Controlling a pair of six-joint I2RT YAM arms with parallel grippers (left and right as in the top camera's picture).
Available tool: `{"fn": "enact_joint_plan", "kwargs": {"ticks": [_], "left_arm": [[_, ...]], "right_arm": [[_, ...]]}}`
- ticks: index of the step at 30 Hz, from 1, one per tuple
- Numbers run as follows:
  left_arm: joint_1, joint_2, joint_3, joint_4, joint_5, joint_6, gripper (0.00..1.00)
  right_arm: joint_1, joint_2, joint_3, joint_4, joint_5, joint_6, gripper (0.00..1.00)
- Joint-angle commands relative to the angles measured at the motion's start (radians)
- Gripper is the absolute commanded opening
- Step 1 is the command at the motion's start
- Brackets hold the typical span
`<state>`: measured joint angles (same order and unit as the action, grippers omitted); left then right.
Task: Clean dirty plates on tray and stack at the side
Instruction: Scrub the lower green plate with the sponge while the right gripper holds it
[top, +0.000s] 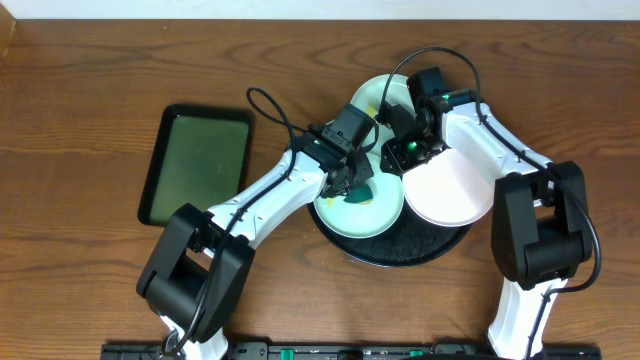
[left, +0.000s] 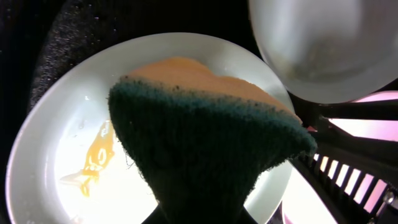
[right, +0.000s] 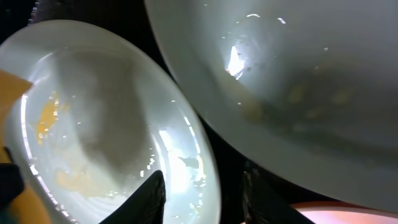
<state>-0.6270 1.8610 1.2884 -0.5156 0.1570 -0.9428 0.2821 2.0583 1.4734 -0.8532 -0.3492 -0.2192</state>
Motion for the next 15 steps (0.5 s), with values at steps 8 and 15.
{"fn": "enact_joint_plan", "kwargs": {"ticks": [8, 15], "left_arm": [[-0.02, 0.01, -0.009, -0.021, -0.02, -0.033, 0.08], [-0.07, 0.01, -0.009, -0.021, -0.135, -0.064, 0.08]], "right_arm": [[0.008, 0.009, -0.029, 0.006, 0.034, -0.021, 0.33], [0.008, 0.009, -0.077, 0.031, 0.034, -0.002, 0.27]]}}
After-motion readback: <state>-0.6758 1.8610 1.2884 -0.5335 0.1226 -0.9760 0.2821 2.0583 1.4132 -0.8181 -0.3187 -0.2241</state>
